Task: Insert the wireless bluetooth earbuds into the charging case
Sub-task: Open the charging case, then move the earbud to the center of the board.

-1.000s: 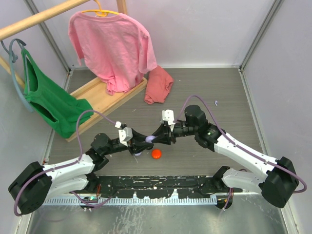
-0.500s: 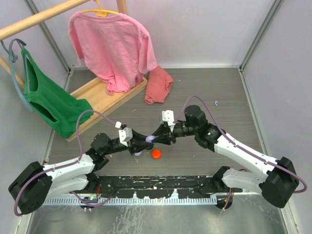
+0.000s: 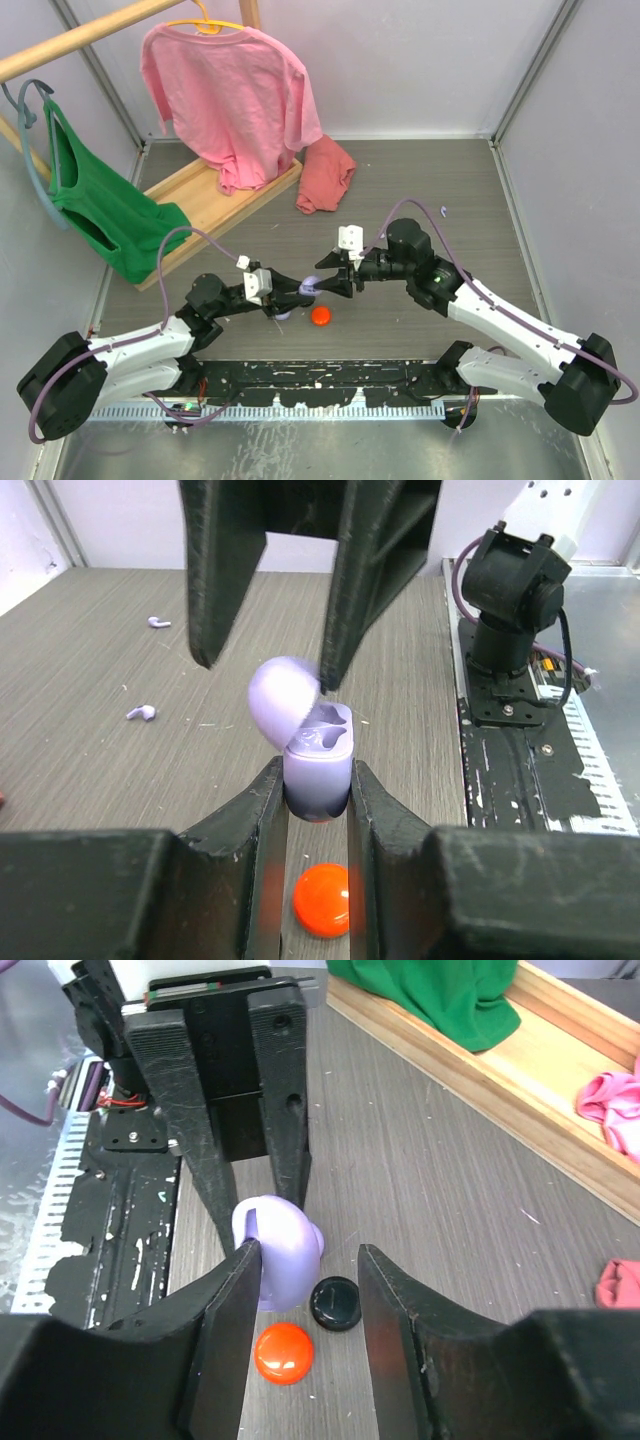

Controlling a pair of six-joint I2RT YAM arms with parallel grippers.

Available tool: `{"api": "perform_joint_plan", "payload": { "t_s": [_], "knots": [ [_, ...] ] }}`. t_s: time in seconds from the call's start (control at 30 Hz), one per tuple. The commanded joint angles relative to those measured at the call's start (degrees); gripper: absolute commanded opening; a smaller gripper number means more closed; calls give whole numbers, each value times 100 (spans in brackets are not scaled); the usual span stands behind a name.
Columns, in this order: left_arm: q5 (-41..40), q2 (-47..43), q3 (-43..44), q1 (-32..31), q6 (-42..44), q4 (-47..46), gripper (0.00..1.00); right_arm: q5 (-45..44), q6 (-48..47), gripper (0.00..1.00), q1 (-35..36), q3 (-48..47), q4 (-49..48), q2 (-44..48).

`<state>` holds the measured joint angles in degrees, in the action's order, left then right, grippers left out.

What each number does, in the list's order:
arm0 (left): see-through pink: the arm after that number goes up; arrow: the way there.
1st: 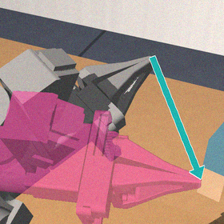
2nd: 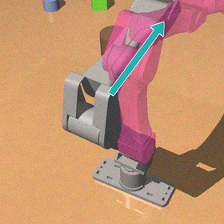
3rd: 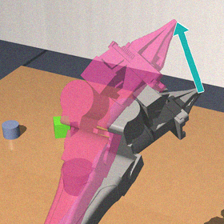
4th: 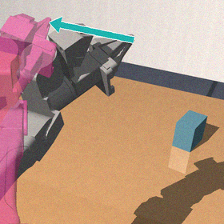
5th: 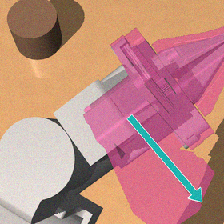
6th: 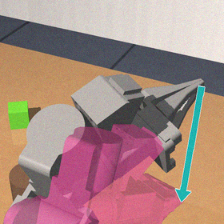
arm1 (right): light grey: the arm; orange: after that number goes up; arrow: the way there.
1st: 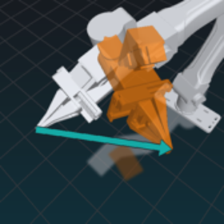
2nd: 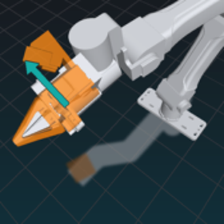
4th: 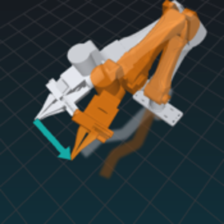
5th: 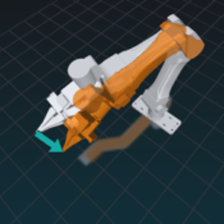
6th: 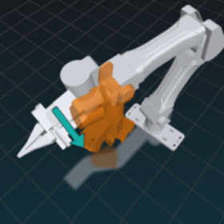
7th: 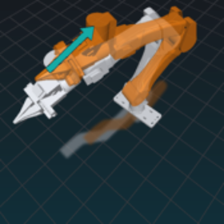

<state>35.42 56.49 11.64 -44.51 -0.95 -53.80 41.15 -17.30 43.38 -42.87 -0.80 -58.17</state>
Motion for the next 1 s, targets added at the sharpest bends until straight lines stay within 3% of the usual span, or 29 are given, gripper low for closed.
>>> {"api": "perform_joint_plan", "payload": {
  "t_s": [0.0, 0.33, 0.6, 0.97],
  "knots": [
    [306, -94, -41, -22, 200, -408, 0, -382, 6, 50, -15, -139, -161, 160],
    [101, -107, -27, -22, 252, -275, 0, -779, 222, 53, -22, -351, 30, 121],
    [-1275, -103, 84, -21, 252, 499, 0, -2244, 1071, 71, -346, -587, 266, -25],
    [-1828, -128, 82, -17, 203, 683, 0, -4002, 2115, 73, -1280, -1087, 1030, -1297]
  ]
}}
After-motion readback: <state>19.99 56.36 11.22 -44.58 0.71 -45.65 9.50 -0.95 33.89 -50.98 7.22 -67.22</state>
